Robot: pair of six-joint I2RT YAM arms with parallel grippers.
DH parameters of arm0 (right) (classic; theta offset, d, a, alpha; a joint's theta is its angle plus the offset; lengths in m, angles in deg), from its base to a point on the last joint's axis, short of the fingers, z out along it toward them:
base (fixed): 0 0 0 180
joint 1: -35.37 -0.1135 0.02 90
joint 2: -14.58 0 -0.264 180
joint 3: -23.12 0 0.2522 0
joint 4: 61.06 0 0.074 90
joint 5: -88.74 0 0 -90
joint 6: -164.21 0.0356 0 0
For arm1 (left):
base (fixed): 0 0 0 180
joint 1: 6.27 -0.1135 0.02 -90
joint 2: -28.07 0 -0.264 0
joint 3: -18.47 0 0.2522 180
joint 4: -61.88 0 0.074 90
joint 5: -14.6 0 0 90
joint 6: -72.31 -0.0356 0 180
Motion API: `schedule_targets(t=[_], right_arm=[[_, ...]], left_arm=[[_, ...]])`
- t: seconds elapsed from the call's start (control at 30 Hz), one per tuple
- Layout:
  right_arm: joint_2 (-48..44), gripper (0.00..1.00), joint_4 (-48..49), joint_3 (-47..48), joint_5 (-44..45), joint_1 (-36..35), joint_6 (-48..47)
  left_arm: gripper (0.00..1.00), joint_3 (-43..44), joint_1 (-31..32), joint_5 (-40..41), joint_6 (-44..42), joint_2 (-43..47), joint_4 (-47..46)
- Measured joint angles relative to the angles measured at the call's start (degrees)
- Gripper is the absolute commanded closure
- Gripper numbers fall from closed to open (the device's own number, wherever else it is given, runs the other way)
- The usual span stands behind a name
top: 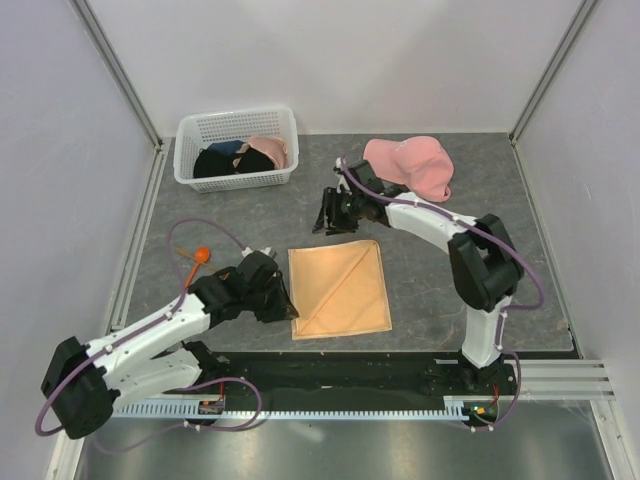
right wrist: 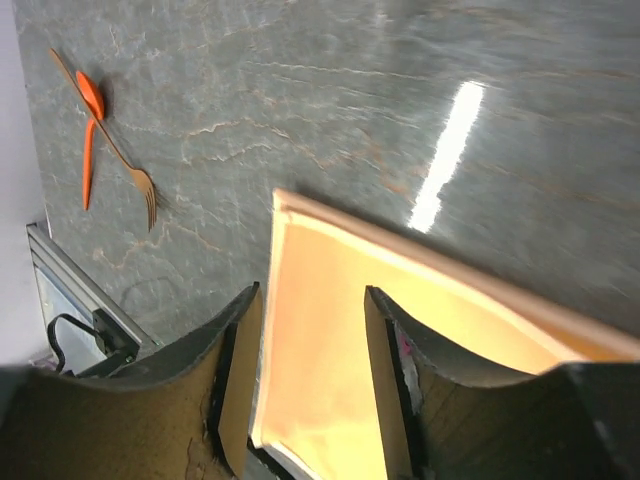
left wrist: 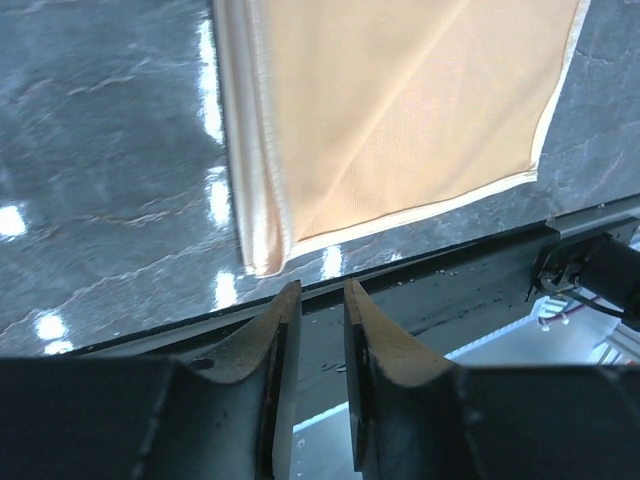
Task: Fold the napkin into a case and place the utensils inside
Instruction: Smooth out the upper triangle-folded napkin at the center of the board.
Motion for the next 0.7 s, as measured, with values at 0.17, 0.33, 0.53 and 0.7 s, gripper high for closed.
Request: schedule_targets(t=[0.17,0.33,0.53,0.7], right_arm=[[-9.03,0.76,0.26,-7.67,0.83,4.66,-2.54],[-9.27,0.82,0.85,-13.03,0.92,8.26,-3.74],[-7.52,0.88,1.79,-15.12,0.83,9.64,-4.68],[-7.26,0.89,2.43,-17.46,1.6,10.82,-5.44]], left_arm=[[0.76,1.79,0.0,-1.95,-2.29,-8.22,-3.69],[0.77,1.79,0.0,-2.16,-3.93,-13.73,-6.16],[0.78,1.01,0.0,-1.86,-4.98,-16.61,-8.68],[0.78,-0.9,-0.63,-1.7,-5.51,-17.68,-9.9]])
